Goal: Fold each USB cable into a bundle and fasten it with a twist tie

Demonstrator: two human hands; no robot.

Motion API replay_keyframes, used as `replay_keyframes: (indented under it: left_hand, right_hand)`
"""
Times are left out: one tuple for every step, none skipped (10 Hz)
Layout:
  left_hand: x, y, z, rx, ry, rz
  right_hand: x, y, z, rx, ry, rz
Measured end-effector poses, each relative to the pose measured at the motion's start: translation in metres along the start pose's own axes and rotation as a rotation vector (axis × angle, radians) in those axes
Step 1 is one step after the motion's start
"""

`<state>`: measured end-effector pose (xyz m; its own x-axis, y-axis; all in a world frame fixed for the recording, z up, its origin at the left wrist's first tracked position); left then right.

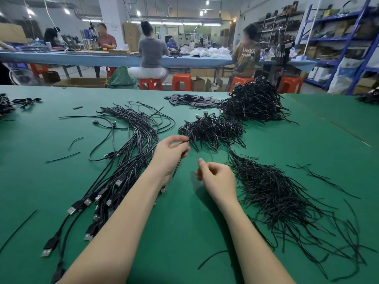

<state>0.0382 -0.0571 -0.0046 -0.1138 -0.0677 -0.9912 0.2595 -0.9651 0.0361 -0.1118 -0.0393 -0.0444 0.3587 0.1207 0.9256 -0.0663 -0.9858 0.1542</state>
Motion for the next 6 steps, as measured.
replay_keyframes:
  left_hand:
    - [-0.017,0.032,0.019,0.01,0.271,0.098]
    - [-0.033,0.067,0.038,-0.016,0.511,0.221]
    - [-0.04,0.097,0.057,-0.044,0.74,0.314]
    - [-0.029,0.119,0.068,0.089,1.058,0.218]
    - [-0.018,0.126,0.066,0.153,1.208,0.17]
    - [-0.019,0.117,0.063,0.036,1.054,0.331]
  right_hand:
    - [-0.001,0.002,0.0,-0.011,0.01,-0.005]
    - [-0.002,0.001,0.0,0.011,-0.001,-0.013]
    - [-0.003,0.002,0.0,0.018,-0.001,-0.008]
    - [-0.005,0.005,0.001,0.021,-0.01,-0.002]
    - [-0.006,0.005,0.002,0.025,-0.006,-0.02]
    - [-0.007,0.008,0.001,0.006,-0.054,0.002]
Point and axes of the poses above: each hand's wrist, its own y-axis towards the middle knuckle, its own z-axis out of the palm, x = y × z, the point moved 3 cm from there along y, towards the middle knuckle
